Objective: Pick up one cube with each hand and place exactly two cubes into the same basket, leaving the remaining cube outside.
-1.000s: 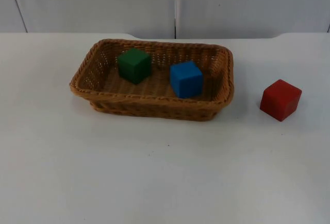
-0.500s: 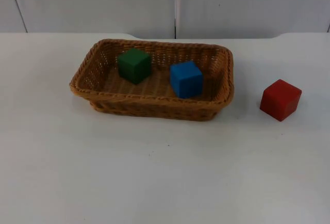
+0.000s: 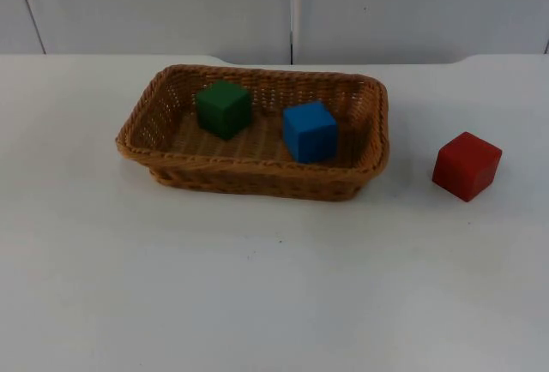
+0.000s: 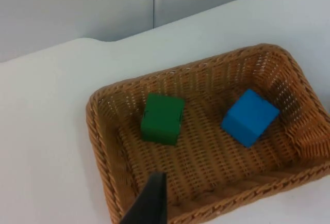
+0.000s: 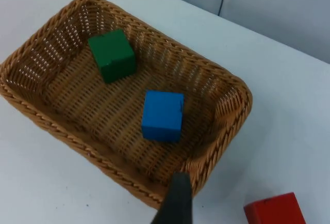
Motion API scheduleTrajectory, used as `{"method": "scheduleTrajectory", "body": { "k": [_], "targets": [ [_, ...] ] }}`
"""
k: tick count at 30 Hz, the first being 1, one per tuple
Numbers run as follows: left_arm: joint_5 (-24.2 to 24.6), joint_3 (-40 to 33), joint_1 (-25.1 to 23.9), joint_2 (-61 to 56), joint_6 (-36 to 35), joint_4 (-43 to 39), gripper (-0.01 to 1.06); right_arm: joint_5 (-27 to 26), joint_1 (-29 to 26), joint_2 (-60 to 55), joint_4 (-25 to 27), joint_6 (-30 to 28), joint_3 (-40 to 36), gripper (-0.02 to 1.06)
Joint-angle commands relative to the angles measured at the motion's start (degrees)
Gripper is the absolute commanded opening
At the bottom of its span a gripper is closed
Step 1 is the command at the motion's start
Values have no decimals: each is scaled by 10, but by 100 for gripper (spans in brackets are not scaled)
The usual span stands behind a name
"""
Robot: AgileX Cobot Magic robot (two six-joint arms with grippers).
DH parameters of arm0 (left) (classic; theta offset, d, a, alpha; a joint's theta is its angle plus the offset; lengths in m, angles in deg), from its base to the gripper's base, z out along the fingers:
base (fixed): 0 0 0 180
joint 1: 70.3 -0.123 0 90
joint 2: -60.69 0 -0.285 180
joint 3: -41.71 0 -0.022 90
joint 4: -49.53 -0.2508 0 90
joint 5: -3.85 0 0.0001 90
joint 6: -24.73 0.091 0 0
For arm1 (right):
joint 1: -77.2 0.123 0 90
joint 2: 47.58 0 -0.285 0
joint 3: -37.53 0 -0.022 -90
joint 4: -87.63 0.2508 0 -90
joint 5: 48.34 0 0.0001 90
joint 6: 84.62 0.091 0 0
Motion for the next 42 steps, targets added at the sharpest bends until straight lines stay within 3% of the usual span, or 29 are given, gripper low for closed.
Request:
{"method": "scheduleTrajectory", "body": {
  "k": [1,12,20,27,42],
  "targets": [
    [-5,-24,1,-39,-1,7,92,-16,-1,33,3,-1,-28,72],
    [10,-75,1,-156,-1,13,92,-19,-1,126,19,-1,-120,72],
    [18,-109,1,-214,-1,13,92,-14,-1,168,43,-3,-135,72],
    [16,-166,1,-272,-3,13,92,-11,-1,207,107,-65,-149,72],
    [25,-243,1,-404,-19,12,92,-15,-1,323,107,-65,-220,72]
  ]
}}
